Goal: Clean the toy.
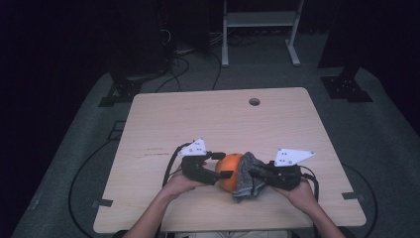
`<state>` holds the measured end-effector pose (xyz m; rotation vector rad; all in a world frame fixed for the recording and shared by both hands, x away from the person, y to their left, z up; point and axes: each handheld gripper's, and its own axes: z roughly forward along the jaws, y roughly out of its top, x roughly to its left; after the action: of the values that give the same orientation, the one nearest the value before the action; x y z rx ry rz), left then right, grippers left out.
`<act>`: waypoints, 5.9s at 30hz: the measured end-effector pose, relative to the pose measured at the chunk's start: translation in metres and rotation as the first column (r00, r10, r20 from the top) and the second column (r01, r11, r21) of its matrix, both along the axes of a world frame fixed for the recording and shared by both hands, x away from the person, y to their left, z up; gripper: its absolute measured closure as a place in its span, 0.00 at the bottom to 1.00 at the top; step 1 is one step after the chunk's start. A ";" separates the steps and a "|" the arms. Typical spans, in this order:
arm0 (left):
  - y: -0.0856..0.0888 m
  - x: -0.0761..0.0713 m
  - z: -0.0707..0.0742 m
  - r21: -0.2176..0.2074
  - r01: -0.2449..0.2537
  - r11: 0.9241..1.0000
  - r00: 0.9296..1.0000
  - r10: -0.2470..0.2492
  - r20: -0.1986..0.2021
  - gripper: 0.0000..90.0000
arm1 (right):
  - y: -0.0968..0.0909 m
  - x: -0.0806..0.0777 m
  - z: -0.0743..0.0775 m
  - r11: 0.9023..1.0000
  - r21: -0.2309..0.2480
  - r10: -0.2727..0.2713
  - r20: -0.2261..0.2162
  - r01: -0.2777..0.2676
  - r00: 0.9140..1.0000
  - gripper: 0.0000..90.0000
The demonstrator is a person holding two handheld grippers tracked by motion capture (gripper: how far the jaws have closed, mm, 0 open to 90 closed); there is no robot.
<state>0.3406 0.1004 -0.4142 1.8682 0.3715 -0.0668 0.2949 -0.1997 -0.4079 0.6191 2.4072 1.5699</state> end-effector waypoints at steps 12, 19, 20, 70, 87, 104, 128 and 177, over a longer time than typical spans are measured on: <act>-0.016 0.001 -0.016 0.119 -0.025 0.993 0.999 0.020 0.045 0.42 | -0.036 0.001 -0.023 0.995 0.055 -0.075 -0.089 0.080 0.993 0.90; -0.017 -0.004 -0.014 0.097 -0.043 0.994 0.998 0.038 0.053 0.48 | -0.054 -0.002 -0.030 0.992 0.012 -0.122 -0.131 0.125 0.984 0.90; -0.017 -0.004 -0.012 0.086 -0.052 0.995 0.998 0.049 0.044 0.48 | -0.055 -0.003 -0.027 0.992 0.030 -0.121 -0.131 0.126 0.984 0.90; -0.034 -0.023 -0.002 0.180 -0.112 0.977 0.984 0.085 0.154 0.45 | -0.010 0.002 0.014 0.998 -0.052 -0.023 0.029 0.024 0.999 0.90; -0.038 -0.020 -0.009 0.192 -0.068 0.979 0.992 0.047 0.114 0.31 | -0.028 0.002 0.011 0.994 -0.094 -0.049 0.011 0.050 0.999 0.90; -0.041 -0.022 -0.010 0.194 -0.036 0.980 0.992 0.012 0.123 0.48 | -0.032 0.007 0.006 0.999 -0.029 -0.046 -0.022 0.045 0.999 0.91; -0.055 -0.028 -0.014 0.274 -0.093 0.957 0.971 0.027 0.237 0.45 | -0.002 -0.007 0.013 0.998 -0.048 0.044 0.022 -0.043 0.999 0.91; -0.023 -0.011 -0.007 0.238 -0.106 0.965 0.992 0.087 0.092 0.37 | -0.006 0.006 -0.013 0.995 -0.079 0.052 -0.048 -0.056 0.997 0.90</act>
<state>0.3296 0.0775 -0.4211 2.0838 0.4295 0.1259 0.3007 -0.2053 -0.4204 0.5855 2.5270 1.4865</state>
